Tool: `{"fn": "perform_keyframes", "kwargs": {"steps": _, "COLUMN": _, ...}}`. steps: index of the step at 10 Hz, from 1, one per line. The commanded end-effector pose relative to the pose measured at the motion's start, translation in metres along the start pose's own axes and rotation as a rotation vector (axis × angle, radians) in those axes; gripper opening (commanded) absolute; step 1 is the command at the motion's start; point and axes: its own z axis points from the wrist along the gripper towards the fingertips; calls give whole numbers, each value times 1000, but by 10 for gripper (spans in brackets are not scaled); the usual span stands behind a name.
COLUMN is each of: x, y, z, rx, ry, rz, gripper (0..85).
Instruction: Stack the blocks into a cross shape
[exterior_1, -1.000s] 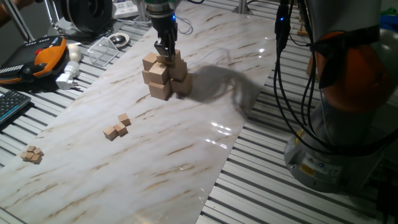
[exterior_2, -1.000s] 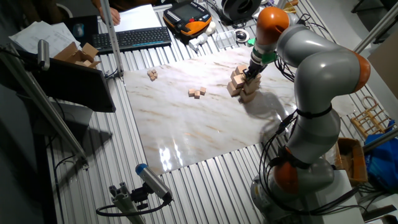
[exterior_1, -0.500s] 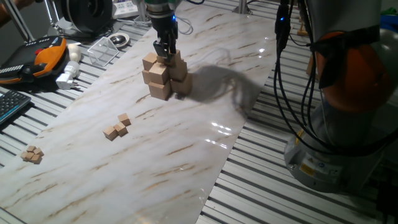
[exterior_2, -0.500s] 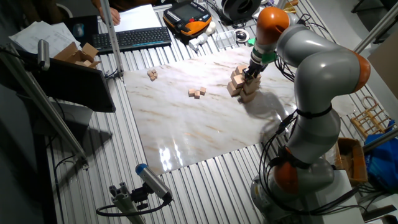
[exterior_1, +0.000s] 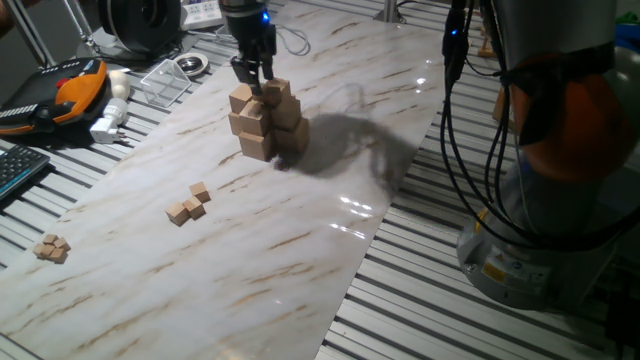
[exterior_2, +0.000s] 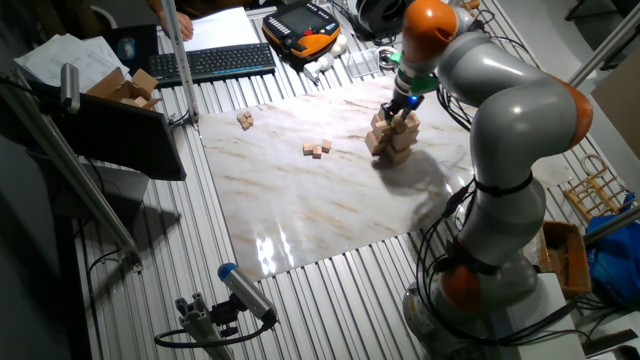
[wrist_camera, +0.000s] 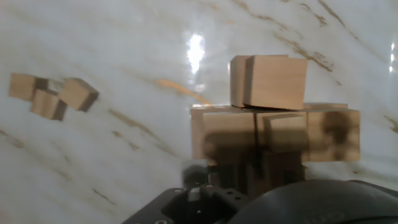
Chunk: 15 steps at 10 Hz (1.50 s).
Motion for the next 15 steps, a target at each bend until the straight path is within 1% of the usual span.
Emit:
{"fn": "perform_keyframes", "kwargs": {"steps": 1, "x": 0, "y": 23, "z": -4, "rx": -2, "ry": 0, "rz": 31, "gripper": 510}}
{"fn": "perform_keyframes", "kwargs": {"steps": 2, "x": 1, "y": 37, "z": -6, "rx": -4, "ry": 0, "rz": 60, "gripper": 510}}
{"fn": "perform_keyframes", "kwargs": {"steps": 3, "x": 0, "y": 47, "z": -4, "rx": -2, "ry": -5, "rz": 78, "gripper": 510}}
{"fn": "perform_keyframes", "kwargs": {"steps": 5, "x": -2, "y": 62, "z": 6, "rx": -16, "ry": 0, "rz": 110, "gripper": 510}}
{"fn": "perform_keyframes", "kwargs": {"steps": 6, "x": -4, "y": 71, "z": 12, "rx": -28, "ry": 9, "rz": 132, "gripper": 510}}
{"fn": "perform_keyframes", "kwargs": {"steps": 7, "x": -5, "y": 78, "z": 21, "rx": -38, "ry": 9, "rz": 153, "gripper": 510}}
{"fn": "perform_keyframes", "kwargs": {"steps": 8, "x": -5, "y": 83, "z": 31, "rx": -39, "ry": -1, "rz": 179, "gripper": 510}}
{"fn": "perform_keyframes", "kwargs": {"steps": 9, "x": -5, "y": 86, "z": 37, "rx": -44, "ry": -7, "rz": 194, "gripper": 510}}
{"fn": "perform_keyframes", "kwargs": {"steps": 10, "x": -7, "y": 86, "z": 40, "rx": -58, "ry": -2, "rz": 198, "gripper": 510}}
{"fn": "perform_keyframes", "kwargs": {"steps": 11, "x": -7, "y": 85, "z": 41, "rx": -54, "ry": -1, "rz": 198, "gripper": 510}}
{"fn": "perform_keyframes", "kwargs": {"steps": 12, "x": -7, "y": 85, "z": 41, "rx": -42, "ry": -5, "rz": 197, "gripper": 510}}
{"fn": "perform_keyframes", "kwargs": {"steps": 13, "x": -7, "y": 85, "z": 41, "rx": -20, "ry": -17, "rz": 182, "gripper": 680}}
{"fn": "perform_keyframes", "kwargs": {"steps": 14, "x": -7, "y": 85, "z": 41, "rx": -28, "ry": -34, "rz": 163, "gripper": 680}}
{"fn": "perform_keyframes", "kwargs": {"steps": 15, "x": -7, "y": 85, "z": 41, "rx": -48, "ry": -35, "rz": 149, "gripper": 680}}
